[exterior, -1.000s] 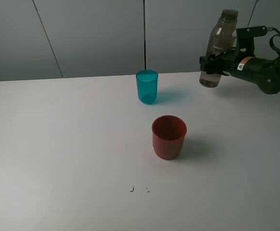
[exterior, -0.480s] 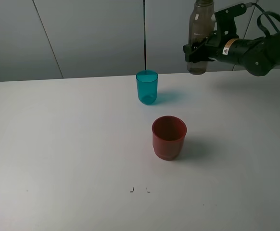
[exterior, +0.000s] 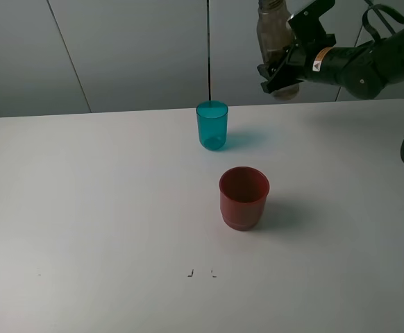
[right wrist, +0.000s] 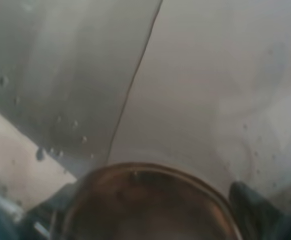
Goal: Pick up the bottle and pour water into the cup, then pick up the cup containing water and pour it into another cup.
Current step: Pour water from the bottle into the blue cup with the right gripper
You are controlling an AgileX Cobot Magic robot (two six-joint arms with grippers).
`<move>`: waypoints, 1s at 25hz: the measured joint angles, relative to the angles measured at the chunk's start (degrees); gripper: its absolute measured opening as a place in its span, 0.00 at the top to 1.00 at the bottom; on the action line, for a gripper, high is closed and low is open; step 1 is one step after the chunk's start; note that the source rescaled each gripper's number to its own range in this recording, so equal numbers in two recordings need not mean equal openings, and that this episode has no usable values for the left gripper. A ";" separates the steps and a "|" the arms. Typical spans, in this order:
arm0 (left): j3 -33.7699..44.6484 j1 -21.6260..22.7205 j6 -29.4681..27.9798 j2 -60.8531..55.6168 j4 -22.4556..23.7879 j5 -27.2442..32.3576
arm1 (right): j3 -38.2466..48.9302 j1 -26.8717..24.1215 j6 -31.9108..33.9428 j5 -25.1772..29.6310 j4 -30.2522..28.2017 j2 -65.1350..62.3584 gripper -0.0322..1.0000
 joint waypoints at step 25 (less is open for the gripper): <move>0.00 0.00 0.00 0.00 0.00 0.00 | -11.42 4.44 -20.30 12.56 0.23 9.30 0.97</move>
